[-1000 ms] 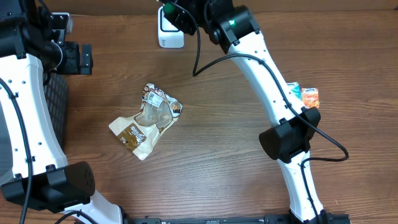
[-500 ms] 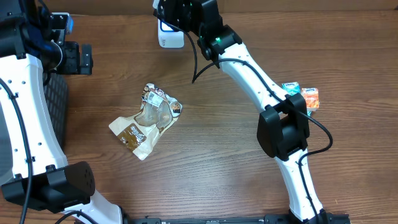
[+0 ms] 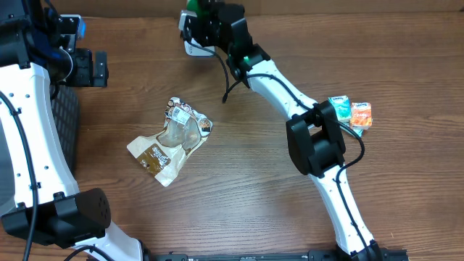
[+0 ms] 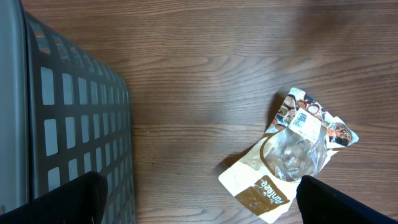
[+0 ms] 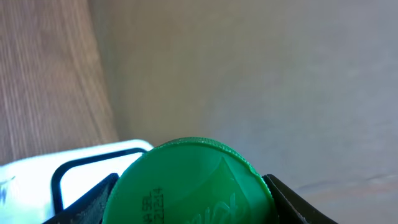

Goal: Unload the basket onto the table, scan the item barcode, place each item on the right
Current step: 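Lift the jar and hold it in front of the scanner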

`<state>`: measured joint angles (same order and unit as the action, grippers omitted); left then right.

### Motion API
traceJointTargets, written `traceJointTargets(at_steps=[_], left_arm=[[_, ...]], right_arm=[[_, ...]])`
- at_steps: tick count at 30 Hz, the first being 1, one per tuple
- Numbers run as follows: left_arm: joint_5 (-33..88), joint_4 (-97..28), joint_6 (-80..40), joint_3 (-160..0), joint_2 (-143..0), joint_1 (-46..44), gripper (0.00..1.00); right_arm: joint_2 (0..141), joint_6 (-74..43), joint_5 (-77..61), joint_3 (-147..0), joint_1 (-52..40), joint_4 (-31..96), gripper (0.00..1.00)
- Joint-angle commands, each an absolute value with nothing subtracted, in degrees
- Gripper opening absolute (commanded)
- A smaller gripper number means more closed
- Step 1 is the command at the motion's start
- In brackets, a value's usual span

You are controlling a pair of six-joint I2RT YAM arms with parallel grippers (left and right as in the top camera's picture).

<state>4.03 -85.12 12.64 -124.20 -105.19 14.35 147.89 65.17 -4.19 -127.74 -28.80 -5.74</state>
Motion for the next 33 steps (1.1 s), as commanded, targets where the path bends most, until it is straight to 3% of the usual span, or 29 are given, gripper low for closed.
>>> traceJointTargets(at_steps=[1, 19, 26, 33], left_arm=[[4.4, -85.1, 13.7, -124.5, -105.4, 14.2, 0.99], [4.4, -85.1, 13.7, -124.5, -105.4, 14.2, 1.0], [4.4, -85.1, 13.7, -124.5, -105.4, 14.2, 0.99], [4.4, -85.1, 13.7, -124.5, -105.4, 14.2, 1.0]], right_arm=[[148.0, 67.2, -2.6, -128.1, -28.2, -7.2, 0.5], [147.8, 68.8, -0.9, -128.1, -28.1, -7.2, 0.5], [140.2, 51.6, -0.9, -128.1, -27.7, -3.7, 0.54], [126.7, 25.6, -1.2, -128.1, -27.2, 15.7, 0.54]])
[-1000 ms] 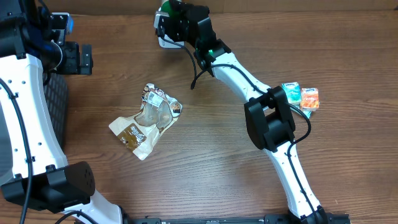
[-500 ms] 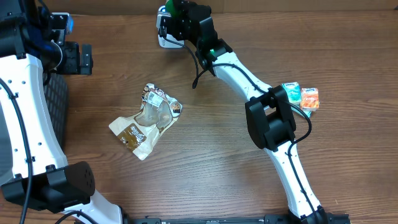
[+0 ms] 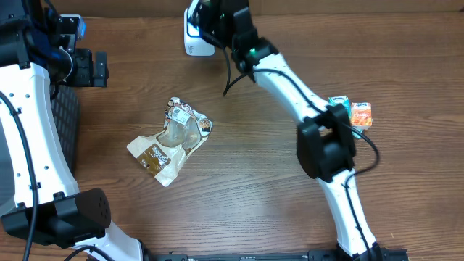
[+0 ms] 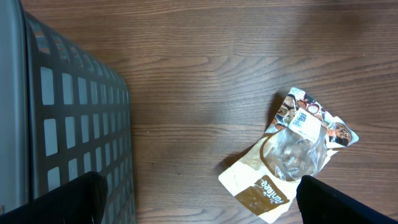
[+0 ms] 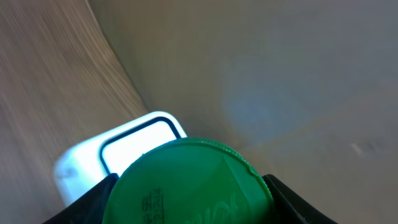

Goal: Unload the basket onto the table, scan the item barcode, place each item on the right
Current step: 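Lift the jar and hold it in front of the scanner, then carry the jar right and set it beside the tissue packs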

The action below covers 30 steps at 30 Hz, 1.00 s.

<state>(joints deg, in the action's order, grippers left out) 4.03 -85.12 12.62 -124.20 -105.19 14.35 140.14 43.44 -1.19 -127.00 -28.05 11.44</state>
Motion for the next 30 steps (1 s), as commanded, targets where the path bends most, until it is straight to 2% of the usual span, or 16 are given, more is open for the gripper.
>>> traceJointTargets(at_steps=[1, 7, 13, 16, 21, 27, 30], left_arm=[[4.4, -85.1, 13.7, -124.5, -105.4, 14.2, 0.99], [4.4, -85.1, 13.7, -124.5, -105.4, 14.2, 1.0], [4.4, -85.1, 13.7, -124.5, -105.4, 14.2, 1.0], [4.4, -85.1, 13.7, -124.5, -105.4, 14.2, 1.0], [4.4, -85.1, 13.7, -124.5, -105.4, 14.2, 1.0], [4.4, -85.1, 13.7, -124.5, -105.4, 14.2, 1.0], [4.4, -85.1, 13.7, -124.5, -105.4, 14.2, 0.99]], right_arm=[[124.4, 21.7, -1.4, -128.1, -27.0, 20.1, 0.54], [114.6, 13.4, -6.5, -128.1, -24.5, 44.4, 0.53], [110.1, 13.0, -10.2, -128.1, -19.6, 65.5, 0.54], [110.8, 11.8, -10.6, -127.9, -14.2, 77.4, 0.54], [112.0, 8.5, -10.6, -124.4, -8.0, 79.5, 0.53], [113.0, 7.0, -10.6, -112.8, -3.2, 70.7, 0.52], [113.3, 7.0, -10.6, -106.1, -1.5, 64.5, 0.47]])
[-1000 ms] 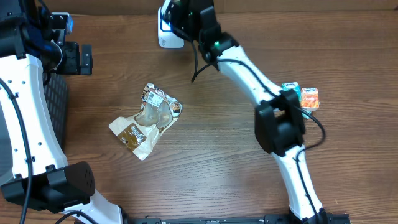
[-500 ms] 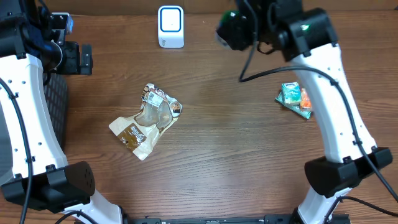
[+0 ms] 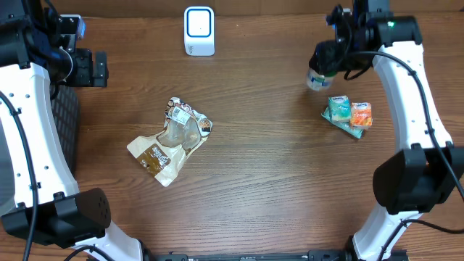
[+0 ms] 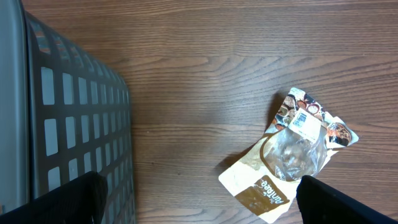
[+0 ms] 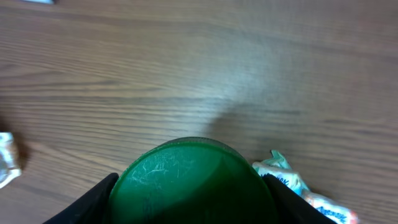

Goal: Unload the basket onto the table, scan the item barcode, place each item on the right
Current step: 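Carry the jar right and set it beside the tissue packs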

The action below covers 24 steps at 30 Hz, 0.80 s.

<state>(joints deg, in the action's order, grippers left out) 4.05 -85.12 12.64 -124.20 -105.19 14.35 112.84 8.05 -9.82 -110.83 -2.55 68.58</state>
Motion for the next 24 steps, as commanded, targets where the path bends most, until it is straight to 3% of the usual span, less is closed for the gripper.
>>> traceJointTargets(at_steps=[1, 17, 23, 24], left_arm=[[4.4, -85.1, 13.7, -124.5, -105.4, 14.2, 1.0], [4.4, -85.1, 13.7, -124.5, -105.4, 14.2, 1.0], [4.4, -85.1, 13.7, -124.5, -105.4, 14.2, 1.0], [4.4, -85.1, 13.7, -124.5, -105.4, 14.2, 1.0]], right_arm=[[113.3, 7.0, -10.6, -104.8, -1.3, 63.2, 0.47], [118.3, 7.5, -9.9, -93.0, -1.7, 48.6, 0.52], [119.3, 7.5, -6.4, -93.0, -1.7, 49.7, 0.55], [119.3, 7.5, -6.2, -93.1, -1.6, 50.4, 0.64]])
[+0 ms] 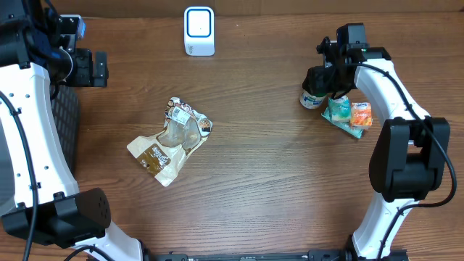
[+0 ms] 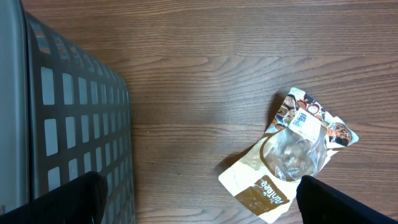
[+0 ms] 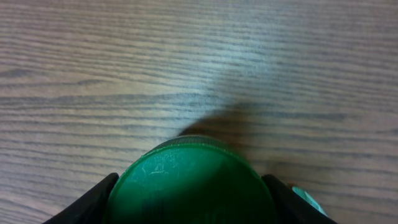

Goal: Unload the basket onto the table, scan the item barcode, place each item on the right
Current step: 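Carry the jar right and set it beside the tissue packs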

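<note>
My right gripper (image 1: pixel 324 81) is shut on a small bottle with a green lid (image 3: pixel 189 183), its black fingers (image 3: pixel 93 200) pressed against both sides of the lid. Seen from overhead, the bottle (image 1: pixel 312 96) is low at the right of the table, just left of the teal and orange packets (image 1: pixel 349 114); whether it rests on the wood cannot be told. The white scanner (image 1: pixel 199 30) stands at the back centre, far from the bottle. My left gripper (image 2: pixel 199 202) hangs open and empty at the far left.
A brown and white snack pouch (image 1: pixel 172 140) lies crumpled left of centre. A dark grey mesh basket (image 2: pixel 68 124) sits at the left edge under the left arm. The wooden table (image 1: pixel 254 181) is bare between the pouch and the packets.
The right gripper, still holding the bottle, has come down and slightly nearer, from above the packets to right beside them. The left arm and the pouch have not moved.
The right gripper held the green-lidded bottle close to the white scanner at the back, and was still there a second later. Then it had carried the bottle to the right side, and now holds it low beside the packets. The left gripper stayed open throughout.
</note>
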`<state>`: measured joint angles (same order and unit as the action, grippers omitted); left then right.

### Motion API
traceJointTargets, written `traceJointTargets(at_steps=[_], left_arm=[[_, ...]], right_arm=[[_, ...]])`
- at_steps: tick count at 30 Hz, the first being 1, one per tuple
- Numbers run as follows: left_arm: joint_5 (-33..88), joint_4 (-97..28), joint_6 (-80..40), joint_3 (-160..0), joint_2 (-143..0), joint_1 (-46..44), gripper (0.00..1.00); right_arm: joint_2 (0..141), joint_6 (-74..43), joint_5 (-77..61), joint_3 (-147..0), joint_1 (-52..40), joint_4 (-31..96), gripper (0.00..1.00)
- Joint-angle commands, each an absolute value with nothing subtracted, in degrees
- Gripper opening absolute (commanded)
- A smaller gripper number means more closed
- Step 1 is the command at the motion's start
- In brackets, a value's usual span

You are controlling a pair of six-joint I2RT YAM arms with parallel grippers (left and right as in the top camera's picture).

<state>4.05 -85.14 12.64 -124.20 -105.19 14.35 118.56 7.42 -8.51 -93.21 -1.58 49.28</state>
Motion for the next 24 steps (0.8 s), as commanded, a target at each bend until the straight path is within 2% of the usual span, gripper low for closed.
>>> traceJointTargets(at_steps=[1, 7, 12, 13, 16, 20, 23, 24], left_arm=[[4.4, -85.1, 13.7, -124.5, -105.4, 14.2, 1.0], [4.4, -85.1, 13.7, -124.5, -105.4, 14.2, 1.0], [4.4, -85.1, 13.7, -124.5, -105.4, 14.2, 1.0], [4.4, -85.1, 13.7, -124.5, -105.4, 14.2, 1.0], [4.4, -85.1, 13.7, -124.5, -105.4, 14.2, 0.99], [4.4, -85.1, 13.7, -124.5, -105.4, 14.2, 1.0], [4.4, -85.1, 13.7, -124.5, -105.4, 14.2, 1.0], [4.4, -85.1, 13.7, -124.5, -105.4, 14.2, 1.0]], right_arm=[[119.3, 7.5, -6.0, -93.1, -1.6, 50.9, 0.72], [119.0, 7.5, -5.9, -97.3, -1.4, 56.5, 1.0], [117.1, 6.6, -7.2, -108.7, -1.4, 64.9, 1.0], [116.2, 0.9, -10.8, -115.3, -1.6, 68.8, 1.0], [115.9, -7.2, -21.6, -121.0, -1.8, 72.2, 1.0], [116.0, -7.7, -36.8, -120.4, -3.4, 72.2, 1.0], [116.1, -7.7, -38.0, -116.8, -7.4, 71.0, 1.0], [116.1, -7.7, -38.0, -114.8, -9.5, 69.6, 0.97]])
